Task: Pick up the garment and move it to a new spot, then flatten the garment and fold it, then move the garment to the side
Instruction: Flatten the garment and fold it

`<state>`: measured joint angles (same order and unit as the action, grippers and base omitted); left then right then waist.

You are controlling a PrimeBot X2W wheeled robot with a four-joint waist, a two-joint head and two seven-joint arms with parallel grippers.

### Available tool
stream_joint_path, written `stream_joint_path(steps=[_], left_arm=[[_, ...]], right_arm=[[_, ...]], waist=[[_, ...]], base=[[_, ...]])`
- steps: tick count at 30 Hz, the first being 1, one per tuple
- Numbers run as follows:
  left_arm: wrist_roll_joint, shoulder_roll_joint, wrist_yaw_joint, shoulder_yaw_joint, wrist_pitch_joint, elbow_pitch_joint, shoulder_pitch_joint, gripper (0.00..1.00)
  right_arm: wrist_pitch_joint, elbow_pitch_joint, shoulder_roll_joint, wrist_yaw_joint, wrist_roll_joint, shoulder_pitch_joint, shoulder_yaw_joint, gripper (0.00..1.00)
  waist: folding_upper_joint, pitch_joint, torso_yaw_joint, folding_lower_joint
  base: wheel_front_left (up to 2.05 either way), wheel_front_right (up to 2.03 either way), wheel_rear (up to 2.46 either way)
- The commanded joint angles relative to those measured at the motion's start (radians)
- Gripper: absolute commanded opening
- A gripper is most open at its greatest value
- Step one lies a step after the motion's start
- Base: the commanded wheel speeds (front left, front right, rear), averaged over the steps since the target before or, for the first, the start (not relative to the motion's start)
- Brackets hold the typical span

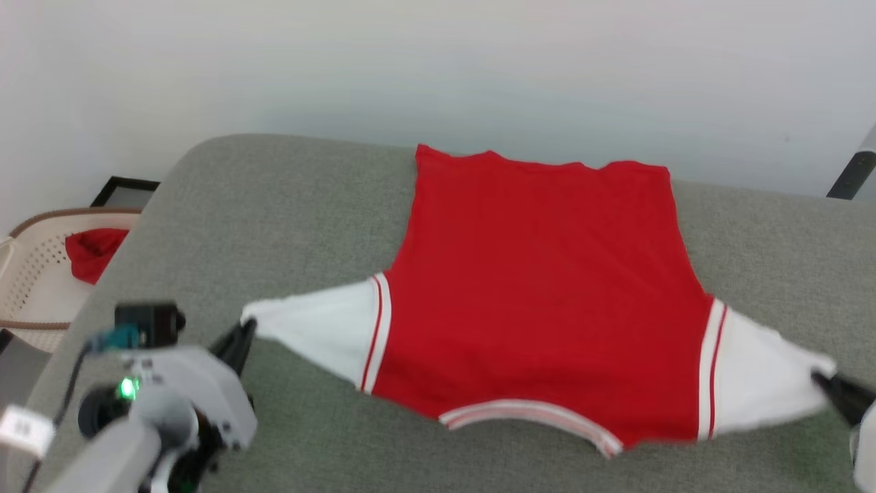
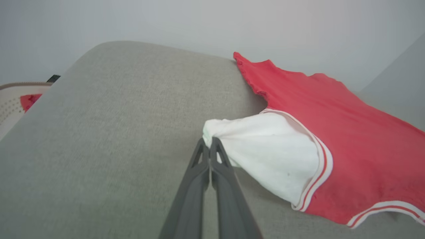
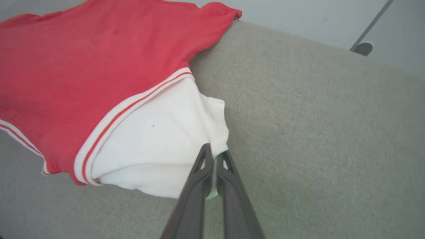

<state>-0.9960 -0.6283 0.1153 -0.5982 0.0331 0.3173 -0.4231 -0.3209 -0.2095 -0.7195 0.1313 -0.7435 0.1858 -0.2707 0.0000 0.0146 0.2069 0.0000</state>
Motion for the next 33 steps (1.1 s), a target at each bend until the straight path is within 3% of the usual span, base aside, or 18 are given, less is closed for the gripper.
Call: stream_joint_path(steps=[1,6,13,26,29,31,33], left_arm=[[-0.019,-0.024,0.044,0.014,-0.009,-0.077,0.082,0.0],[-0.031,-0.06,0.115,0.018,-0.026,-0.197,0.223,0.0],[-0.056,-0.06,0.175,0.02,-0.054,-0.282,0.353,0.0],[-0.028,-0.025,0.171,0.001,-0.104,-0.252,0.362,0.0],[-0.019,-0.01,0.166,-0.004,-0.114,-0.237,0.344,0.0],[-0.014,0.001,0.163,-0.011,-0.12,-0.226,0.334,0.0],[-0.011,0.015,0.158,-0.015,-0.123,-0.218,0.323,0.0]], right_arm=[[-0.045,0.045,0.007,-0.001,-0.015,-0.09,0.042,0.0],[-0.138,0.137,0.031,-0.001,-0.028,-0.241,0.12,0.0],[-0.241,0.238,0.09,-0.001,-0.003,-0.389,0.22,0.0],[-0.322,0.302,0.173,-0.001,0.086,-0.431,0.29,0.01],[-0.336,0.311,0.172,-0.001,0.105,-0.416,0.282,0.44],[-0.343,0.321,0.171,-0.001,0.119,-0.409,0.28,1.0],[-0.351,0.331,0.171,-0.001,0.131,-0.401,0.284,1.0]], waist=[[0.0,-0.007,0.002,0.0],[0.0,-0.002,-0.001,0.0],[0.0,0.006,0.001,0.0],[0.0,0.026,0.02,0.0],[0.0,0.036,0.022,0.0],[0.0,0.043,0.023,0.0],[0.0,0.051,0.024,0.0]], base=[[0.0,0.0,0.0],[0.0,0.0,0.0],[0.0,0.0,0.0],[0.0,0.0,0.0],[0.0,0.0,0.0],[0.0,0.0,0.0],[0.0,0.0,0.0]])
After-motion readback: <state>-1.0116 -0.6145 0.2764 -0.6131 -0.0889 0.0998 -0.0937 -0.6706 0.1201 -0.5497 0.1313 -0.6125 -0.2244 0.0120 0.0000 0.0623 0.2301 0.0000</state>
